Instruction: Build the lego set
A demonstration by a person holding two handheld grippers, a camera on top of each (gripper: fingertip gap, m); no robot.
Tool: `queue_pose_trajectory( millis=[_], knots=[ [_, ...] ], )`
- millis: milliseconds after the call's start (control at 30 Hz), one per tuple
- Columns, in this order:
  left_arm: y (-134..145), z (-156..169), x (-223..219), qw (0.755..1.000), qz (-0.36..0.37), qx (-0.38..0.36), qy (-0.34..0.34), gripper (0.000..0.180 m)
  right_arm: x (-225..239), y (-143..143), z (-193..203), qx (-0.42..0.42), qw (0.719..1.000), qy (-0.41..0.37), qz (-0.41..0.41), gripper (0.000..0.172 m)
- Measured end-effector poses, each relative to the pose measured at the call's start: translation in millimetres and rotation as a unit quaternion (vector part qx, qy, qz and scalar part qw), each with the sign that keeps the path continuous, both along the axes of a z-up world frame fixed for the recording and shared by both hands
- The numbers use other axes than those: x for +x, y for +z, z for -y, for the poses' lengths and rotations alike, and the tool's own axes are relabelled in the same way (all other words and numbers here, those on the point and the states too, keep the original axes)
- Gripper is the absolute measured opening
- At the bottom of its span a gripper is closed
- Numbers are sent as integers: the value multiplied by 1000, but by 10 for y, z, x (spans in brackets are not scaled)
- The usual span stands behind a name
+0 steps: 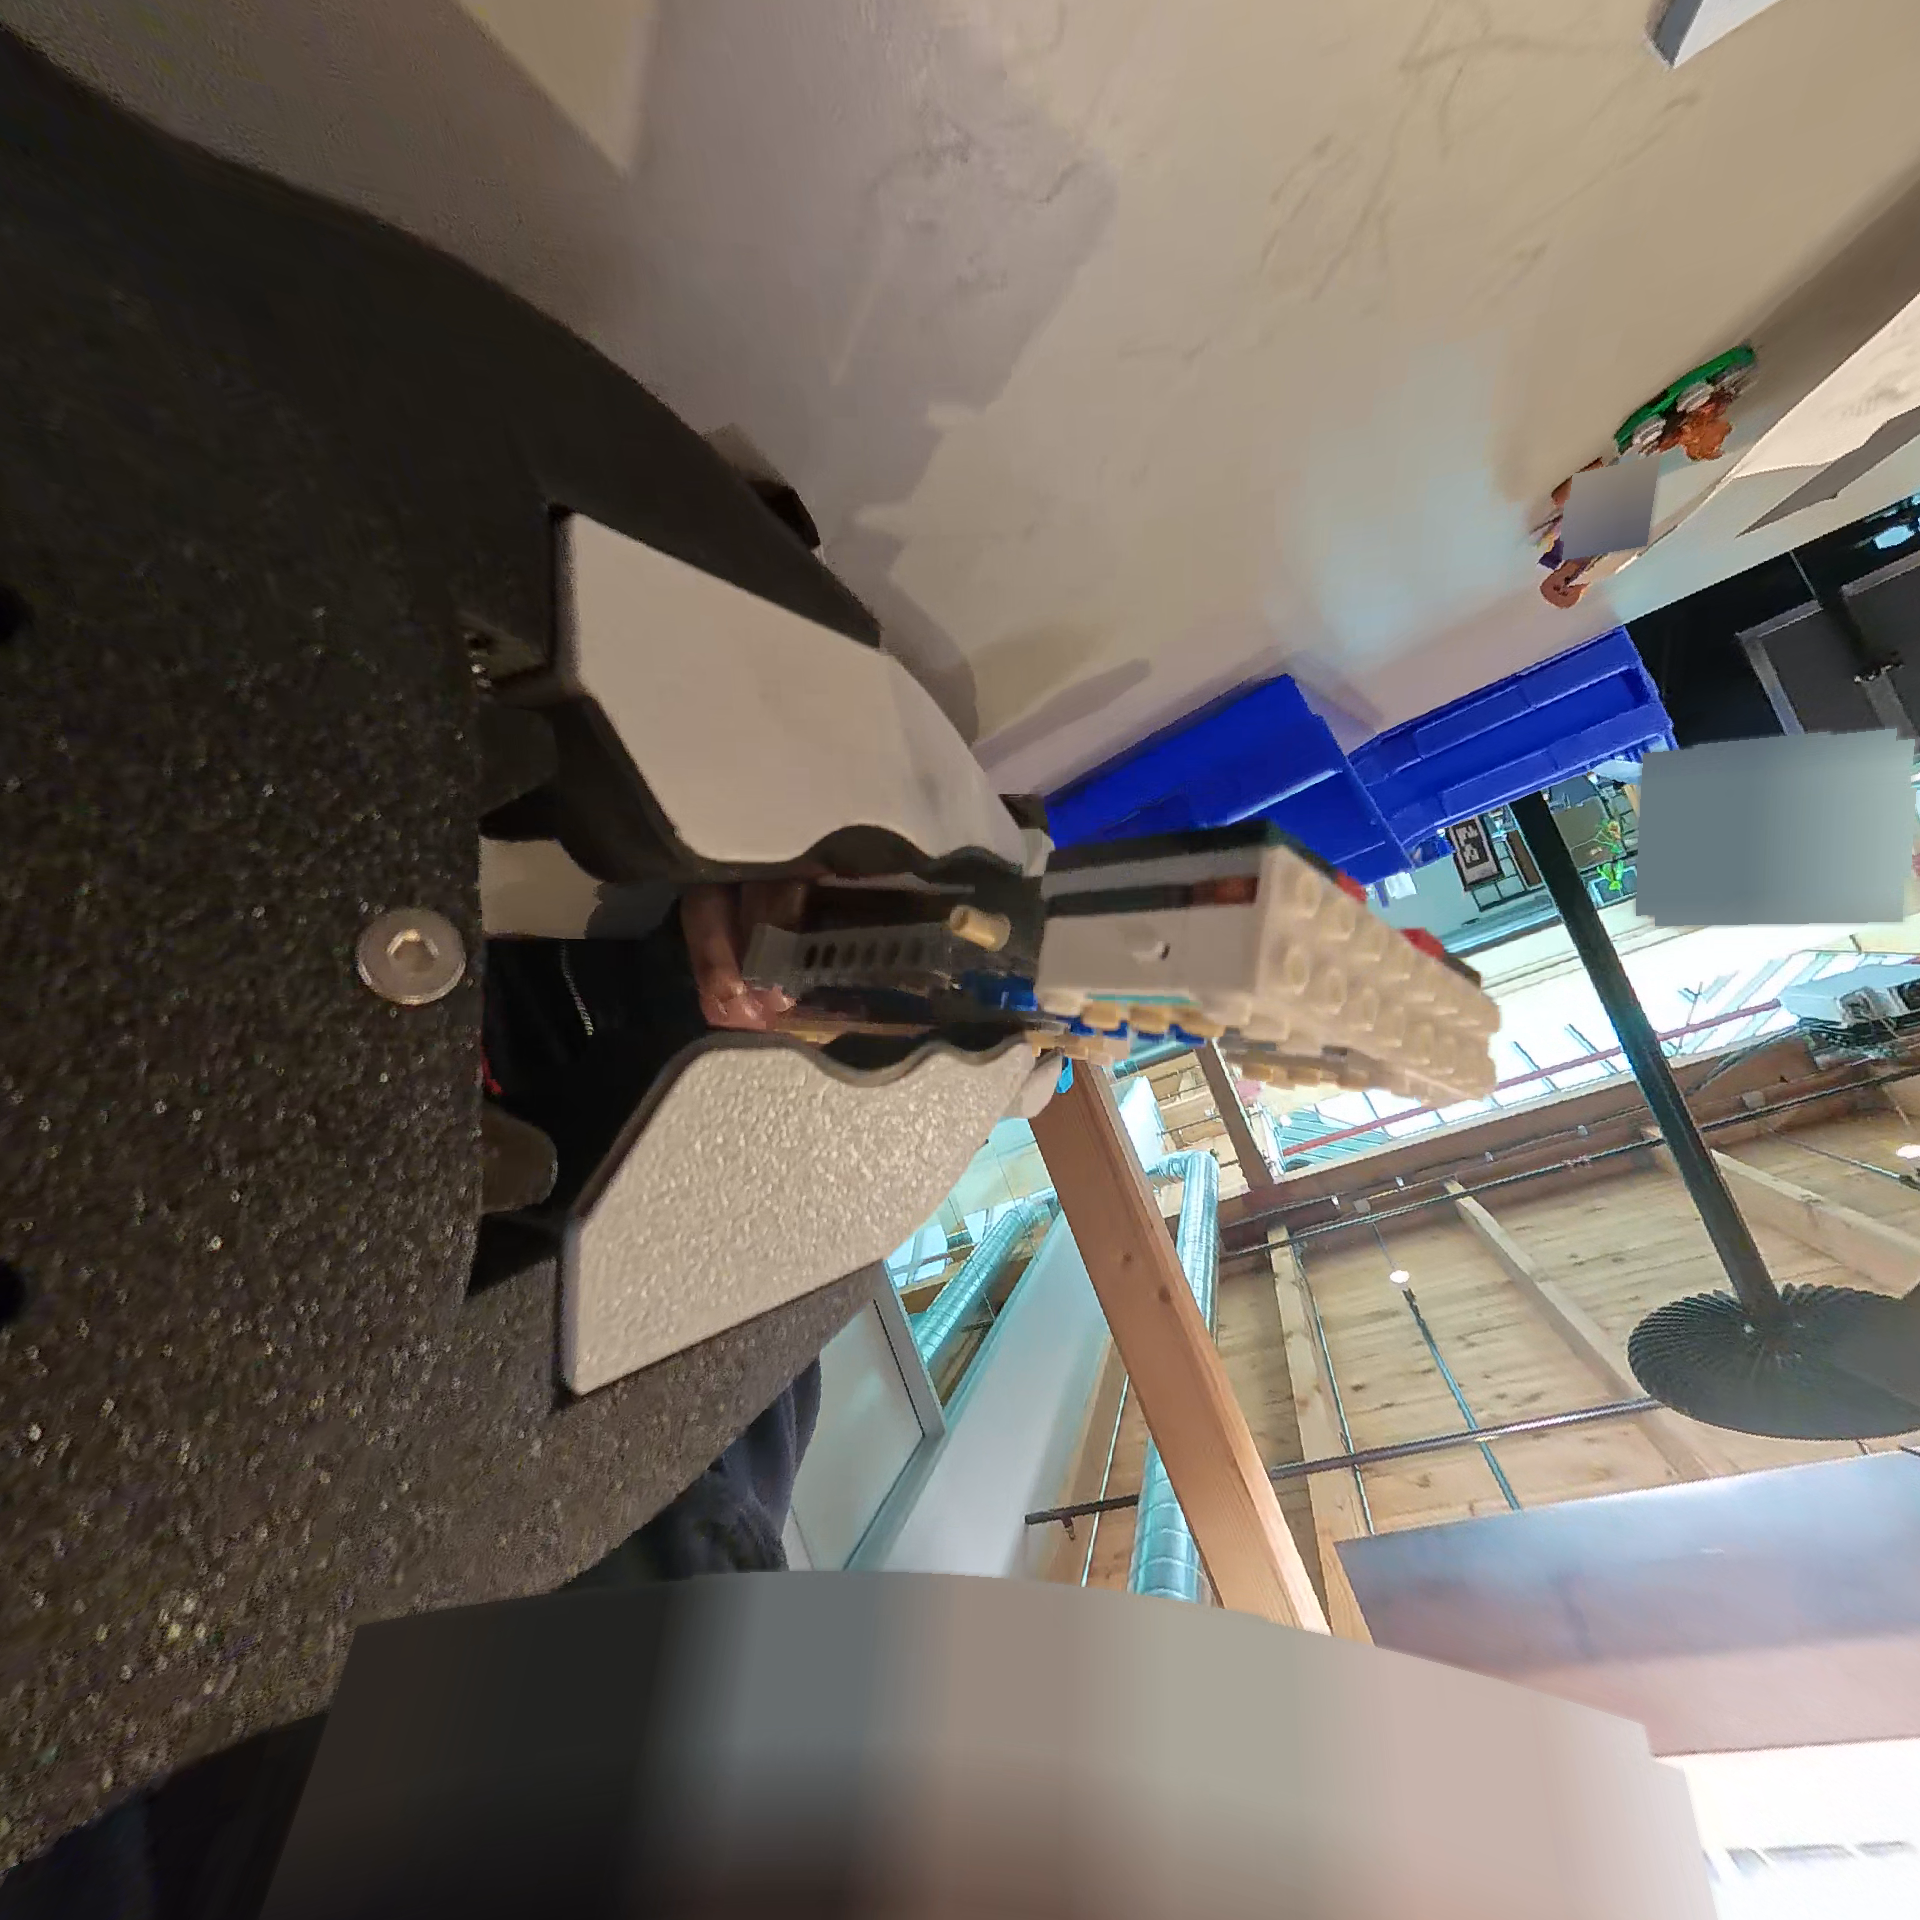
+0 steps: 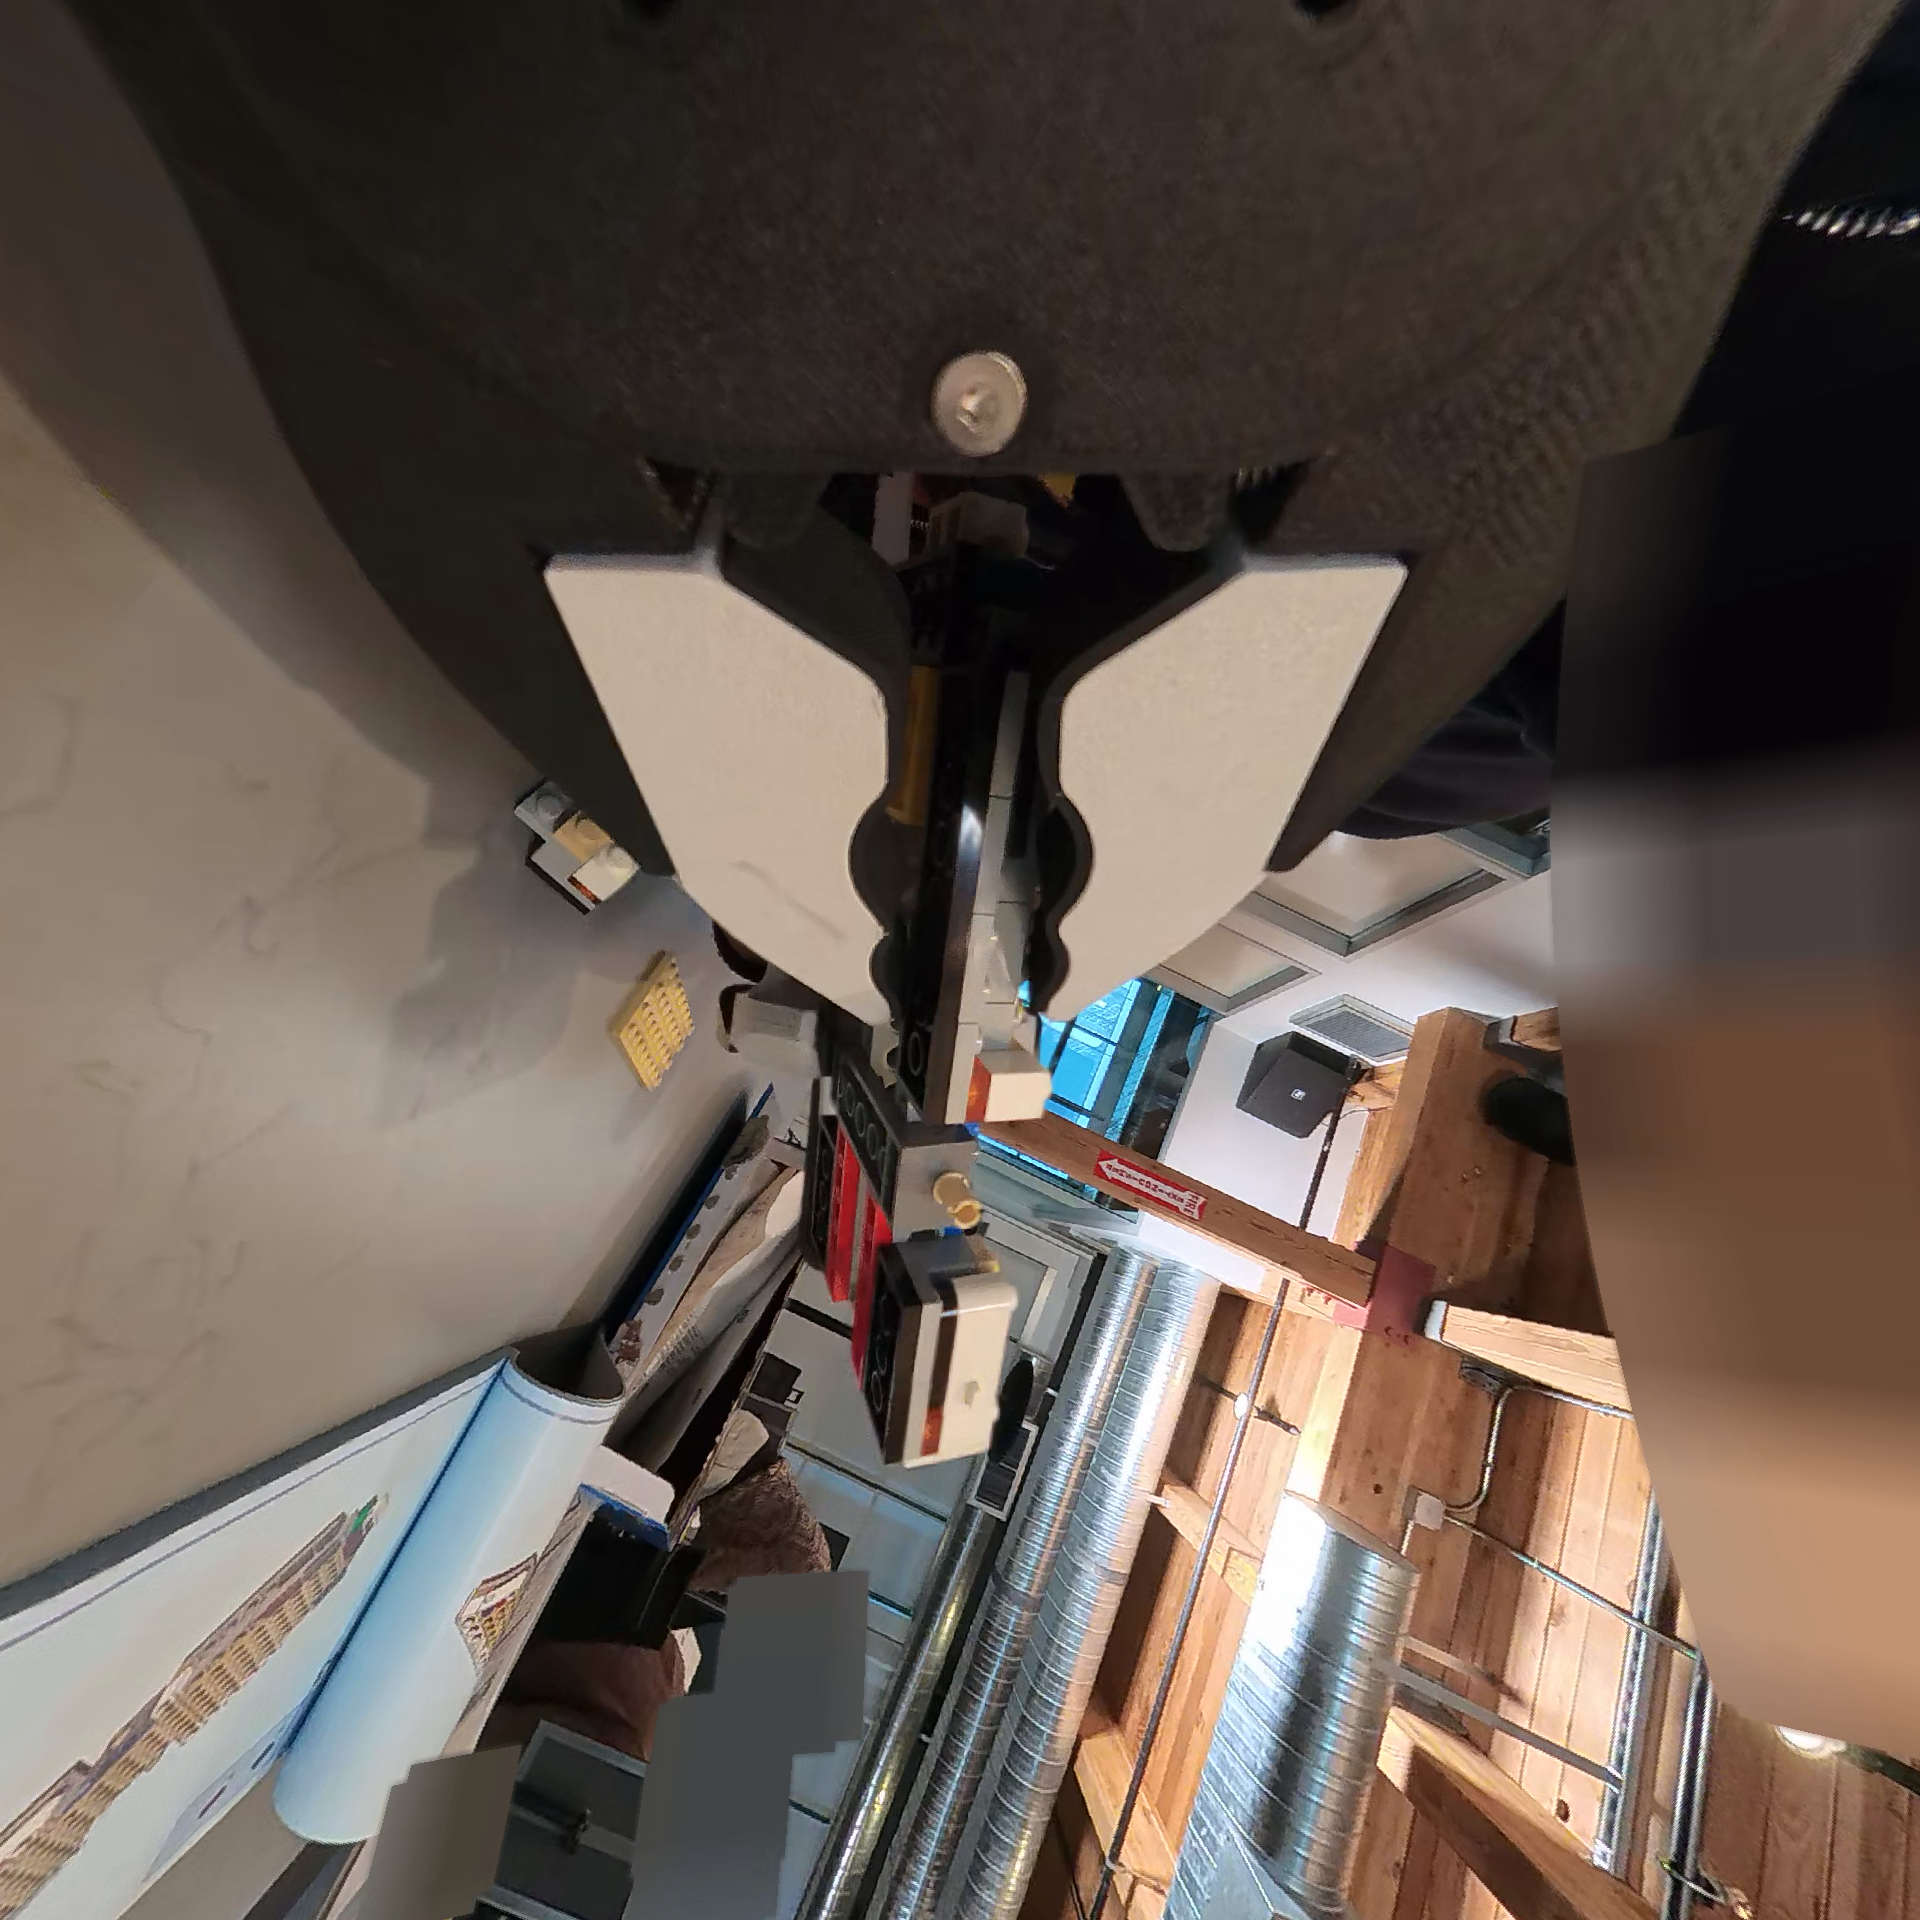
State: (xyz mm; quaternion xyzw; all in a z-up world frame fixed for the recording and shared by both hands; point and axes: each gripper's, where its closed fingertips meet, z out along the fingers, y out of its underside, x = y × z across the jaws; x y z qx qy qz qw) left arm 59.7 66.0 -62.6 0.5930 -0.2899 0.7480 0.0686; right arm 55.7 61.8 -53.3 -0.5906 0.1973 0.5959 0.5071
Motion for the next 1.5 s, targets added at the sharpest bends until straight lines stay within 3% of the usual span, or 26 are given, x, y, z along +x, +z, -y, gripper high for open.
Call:
queue_pose_trajectory(
  millis=[467, 933, 1500],
  knots=[
    [-21, -65, -11, 999, -5, -37, 20, 19, -7, -81, -31, -23, 1000, -1, 21, 25],
    [-85, -138, 19, 998, -24, -42, 33, 18, -31, -241, 13, -71, 988, 13, 134, 30],
    [-203, -125, 170, 997, -62, -49, 26, 17, 225, -380, 57, -114, 972, 1, 206, 33]
  ],
)
